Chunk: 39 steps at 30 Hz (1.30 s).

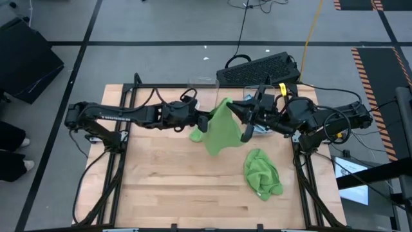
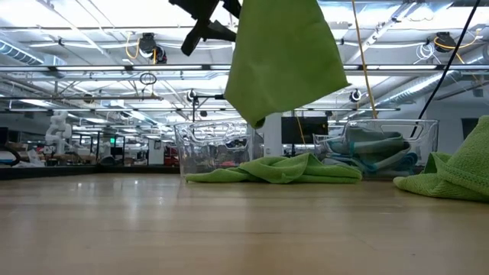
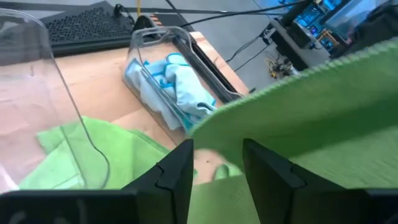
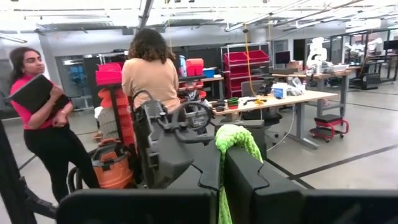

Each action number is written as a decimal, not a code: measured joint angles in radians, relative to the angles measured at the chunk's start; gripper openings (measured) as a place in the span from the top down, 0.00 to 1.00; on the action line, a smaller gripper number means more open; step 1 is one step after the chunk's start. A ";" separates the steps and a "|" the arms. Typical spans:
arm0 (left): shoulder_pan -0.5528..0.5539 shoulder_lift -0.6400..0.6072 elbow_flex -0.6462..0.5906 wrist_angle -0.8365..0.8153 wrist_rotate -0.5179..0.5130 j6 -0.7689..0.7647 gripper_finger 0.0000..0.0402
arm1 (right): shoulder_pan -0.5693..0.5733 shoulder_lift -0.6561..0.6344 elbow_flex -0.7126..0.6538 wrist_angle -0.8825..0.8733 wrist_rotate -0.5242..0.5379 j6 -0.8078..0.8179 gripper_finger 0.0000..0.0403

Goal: Fold microfiber towels
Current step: Fold the bottom left green microfiber towel

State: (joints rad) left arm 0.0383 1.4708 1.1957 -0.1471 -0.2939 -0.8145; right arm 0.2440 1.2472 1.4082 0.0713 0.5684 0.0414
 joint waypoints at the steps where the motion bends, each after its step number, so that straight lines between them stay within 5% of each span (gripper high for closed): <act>1: 0.007 0.000 0.000 0.000 0.005 0.012 0.65 | 0.000 0.000 0.000 0.000 -0.003 0.000 0.99; 16: 0.081 0.118 -0.002 0.141 0.413 0.237 0.96 | 0.000 0.000 0.000 0.005 -0.043 0.051 0.99; 24: 0.044 0.066 0.000 0.144 0.264 0.291 0.99 | 0.000 -0.057 0.001 -0.084 -0.209 0.060 0.99; 39: 0.005 -0.048 -0.001 -0.003 0.196 0.337 0.99 | -0.001 -0.126 0.001 -0.275 -0.221 0.129 0.99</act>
State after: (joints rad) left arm 0.0433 1.4231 1.1946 -0.1502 -0.0981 -0.4772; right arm 0.2432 1.1210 1.4090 -0.2035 0.3475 0.1699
